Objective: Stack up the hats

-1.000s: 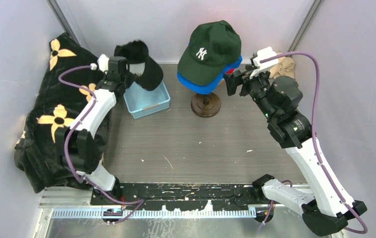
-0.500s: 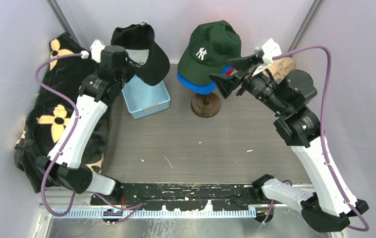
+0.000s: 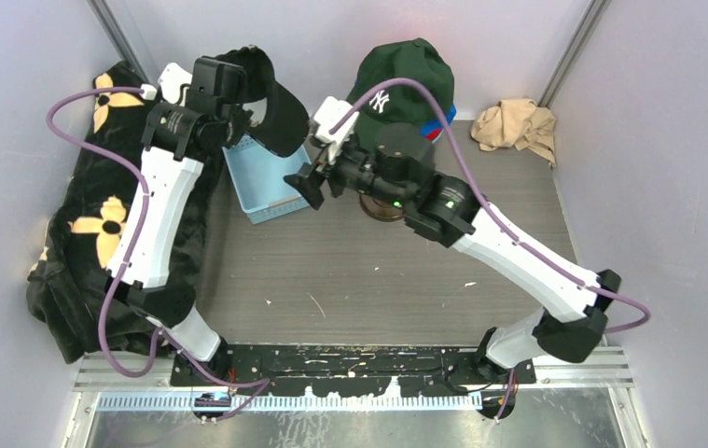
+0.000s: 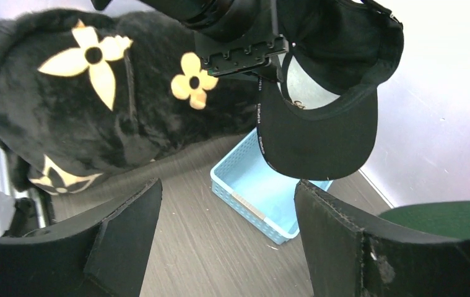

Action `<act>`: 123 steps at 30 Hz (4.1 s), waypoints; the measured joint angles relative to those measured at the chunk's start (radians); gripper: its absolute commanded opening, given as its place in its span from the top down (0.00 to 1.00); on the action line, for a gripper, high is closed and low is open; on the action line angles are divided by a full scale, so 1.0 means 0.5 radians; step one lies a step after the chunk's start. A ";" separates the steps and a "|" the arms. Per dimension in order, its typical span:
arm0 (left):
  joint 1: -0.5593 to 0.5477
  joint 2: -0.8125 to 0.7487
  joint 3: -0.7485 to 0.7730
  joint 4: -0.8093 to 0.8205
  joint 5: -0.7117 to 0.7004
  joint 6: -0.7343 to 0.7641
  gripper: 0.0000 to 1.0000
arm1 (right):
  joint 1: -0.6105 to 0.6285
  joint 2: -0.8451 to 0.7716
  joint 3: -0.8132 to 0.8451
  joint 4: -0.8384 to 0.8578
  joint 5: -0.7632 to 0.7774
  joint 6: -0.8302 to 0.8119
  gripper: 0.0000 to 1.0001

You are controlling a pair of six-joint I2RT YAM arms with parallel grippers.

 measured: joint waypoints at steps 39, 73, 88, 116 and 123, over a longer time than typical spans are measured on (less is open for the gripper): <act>0.000 0.044 0.000 -0.438 0.121 -0.155 1.00 | 0.133 0.880 0.352 0.197 0.436 -0.556 0.60; 0.074 -0.322 -0.455 0.373 0.166 -0.005 0.65 | 0.101 0.699 0.079 0.515 0.523 -0.546 0.99; 0.116 -0.533 -0.576 0.710 0.125 0.101 0.64 | -0.042 0.689 0.027 0.508 0.466 -0.418 0.99; 0.117 -1.183 -1.077 0.791 -0.043 0.227 0.64 | -0.545 0.779 0.421 1.593 0.162 1.286 0.99; 0.117 -1.215 -1.127 0.793 -0.009 0.224 0.64 | -0.549 0.493 -0.096 2.122 0.361 1.596 0.99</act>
